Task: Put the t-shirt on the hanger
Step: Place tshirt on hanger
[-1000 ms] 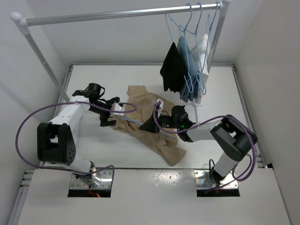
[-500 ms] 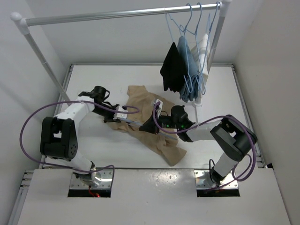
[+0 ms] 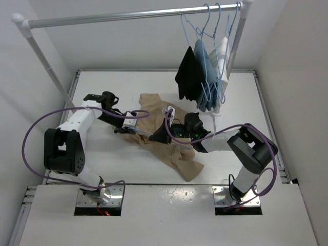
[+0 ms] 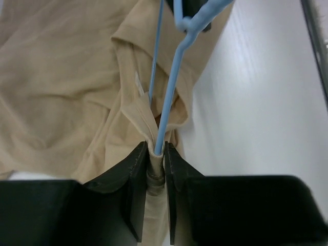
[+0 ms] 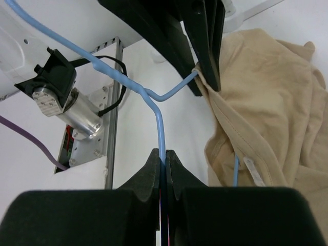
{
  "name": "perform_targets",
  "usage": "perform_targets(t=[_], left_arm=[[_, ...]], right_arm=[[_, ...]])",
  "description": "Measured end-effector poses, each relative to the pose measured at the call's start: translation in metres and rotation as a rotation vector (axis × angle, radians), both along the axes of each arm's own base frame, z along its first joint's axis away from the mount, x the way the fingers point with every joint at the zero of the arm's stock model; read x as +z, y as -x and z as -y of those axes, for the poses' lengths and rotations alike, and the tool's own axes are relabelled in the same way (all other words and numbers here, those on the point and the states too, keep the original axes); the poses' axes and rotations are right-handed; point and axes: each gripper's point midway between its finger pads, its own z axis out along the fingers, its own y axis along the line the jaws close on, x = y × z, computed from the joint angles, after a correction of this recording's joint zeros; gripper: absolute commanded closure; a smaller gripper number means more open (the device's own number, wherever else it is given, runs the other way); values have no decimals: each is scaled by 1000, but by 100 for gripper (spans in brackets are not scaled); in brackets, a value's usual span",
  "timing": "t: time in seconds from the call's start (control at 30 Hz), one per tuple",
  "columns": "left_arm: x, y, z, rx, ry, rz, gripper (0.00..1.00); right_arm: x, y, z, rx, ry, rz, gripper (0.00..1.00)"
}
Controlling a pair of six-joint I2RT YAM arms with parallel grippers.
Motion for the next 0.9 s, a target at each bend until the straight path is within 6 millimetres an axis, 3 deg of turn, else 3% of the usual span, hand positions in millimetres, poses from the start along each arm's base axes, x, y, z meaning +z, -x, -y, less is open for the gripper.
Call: perform_targets(t=[0.1, 0.23, 0.37, 0.43, 0.47, 0.5, 0.63, 0.73, 0.9], left_arm=[[4, 8, 4, -13, 33, -26, 75], [5, 13, 7, -25, 40, -39, 100], [3, 13, 4, -9, 22, -56, 100], [3, 13, 3, 4, 14, -67, 100], [2, 13, 2, 13, 9, -73, 100], [2, 13, 1, 22, 4, -82, 100], [2, 5, -4, 75, -35, -71, 100], [8, -1, -9, 109, -58, -15, 100], [9, 2, -17, 180, -92, 34, 100]], right_arm=[[-1, 0, -2, 10, 1, -2, 100], [3, -2, -7, 23, -10, 9, 100], [-1, -4, -8, 29, -4, 1, 100], [-2, -4, -9, 32, 4, -7, 90], [-3, -5, -9, 30, 12, -12, 79], [-5, -9, -9, 15, 27, -19, 59], [-11, -24, -2, -73, 129, -49, 29], [-7, -26, 10, -134, 188, -57, 18], [17, -36, 38, -308, 247, -52, 17]])
